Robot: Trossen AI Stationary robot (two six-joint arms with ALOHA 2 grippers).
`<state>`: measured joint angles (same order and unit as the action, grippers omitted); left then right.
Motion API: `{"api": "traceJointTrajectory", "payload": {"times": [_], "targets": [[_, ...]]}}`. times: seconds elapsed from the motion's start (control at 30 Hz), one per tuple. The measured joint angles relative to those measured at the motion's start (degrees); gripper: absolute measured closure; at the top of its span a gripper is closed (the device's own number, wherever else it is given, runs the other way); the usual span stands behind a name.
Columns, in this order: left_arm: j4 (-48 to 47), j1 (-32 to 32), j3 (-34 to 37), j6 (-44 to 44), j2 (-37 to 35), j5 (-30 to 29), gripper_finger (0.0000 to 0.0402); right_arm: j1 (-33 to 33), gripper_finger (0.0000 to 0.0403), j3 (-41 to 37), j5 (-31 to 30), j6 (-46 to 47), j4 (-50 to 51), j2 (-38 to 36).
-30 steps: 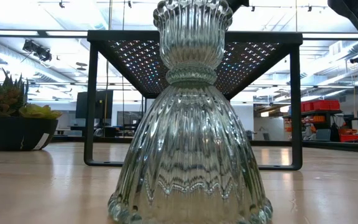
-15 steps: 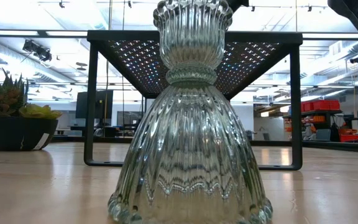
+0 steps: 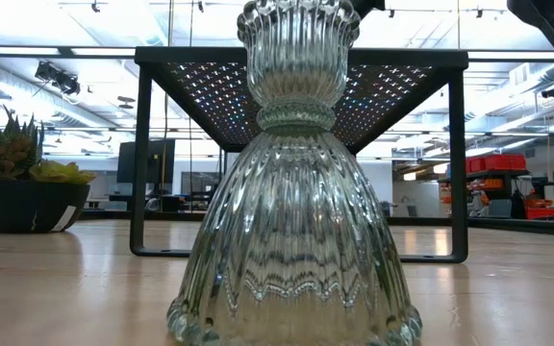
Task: Pick & Place candle stick holders
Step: Put the pink glass candle holder on the shelf aligned with the pink glass candle holder
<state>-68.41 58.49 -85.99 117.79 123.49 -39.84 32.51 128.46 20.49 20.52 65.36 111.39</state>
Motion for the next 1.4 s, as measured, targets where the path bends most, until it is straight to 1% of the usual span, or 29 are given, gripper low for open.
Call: {"api": "traceJointTrajectory", "payload": {"times": [0.1, 0.43, 0.57, 0.7, 0.8, 0.87, 0.93, 1.1, 1.17, 1.3, 1.33, 1.4], "targets": [[0.3, -0.1, 0.0, 0.1, 0.0, 0.1, 0.0270, 0.0, 0.0021, 0.0, 0.0, -0.2, 0.0, 0.0], [0.4, -0.1, 0.0, 0.0, -0.3, -0.1, 0.0270, 0.0, 0.0021, 0.0, 0.0, -1.7, 0.0, 0.0], [-0.1, -0.2, 0.1, 0.0, -2.5, 0.2, 0.0270, 0.0, 0.0021, 0.0, -0.1, -2.9, 0.0, 0.0], [-3.1, -0.4, 0.2, 0.1, -5.1, 3.2, 0.0270, -0.3, 0.0021, 0.0, -0.5, -3.6, 0.0, 0.0], [-4.4, -0.4, 0.2, -1.5, -7.4, 2.9, 0.0270, -0.7, 0.0021, 0.0, -0.5, -4.9, -0.1, 0.0], [-4.4, -0.4, 0.2, -3.0, -8.9, 1.6, 0.0270, -1.0, 0.0021, 0.0, -0.1, -5.4, -0.3, 0.0], [-4.6, -0.4, 0.2, -4.7, -10.4, 0.2, 0.0270, -1.4, 0.0021, 0.0, 2.2, -5.6, -1.7, 0.0], [-6.4, -0.4, 0.1, -7.9, -15.4, -3.4, 0.0270, -2.3, 0.0021, 0.0, 13.7, -0.7, -8.6, 0.0], [-8.2, -0.4, 0.1, -8.0, -17.7, -4.5, 0.0270, -2.8, 0.0021, 0.0, 15.9, 1.3, -11.7, 0.0], [-9.9, -0.1, 0.1, -10.6, -22.7, -7.1, 0.0270, -4.9, 0.0021, 0.0, 16.8, 3.5, -15.2, 0.0], [-9.9, 0.0, 0.1, -11.9, -24.0, -7.9, 0.0270, -5.6, 0.0021, 0.0, 18.1, 4.1, -15.6, 0.0], [-10.0, 0.0, 0.1, -14.3, -26.6, -10.0, 0.0270, -7.0, 0.0021, 0.0, 23.9, 6.4, -17.6, 0.0]]}}
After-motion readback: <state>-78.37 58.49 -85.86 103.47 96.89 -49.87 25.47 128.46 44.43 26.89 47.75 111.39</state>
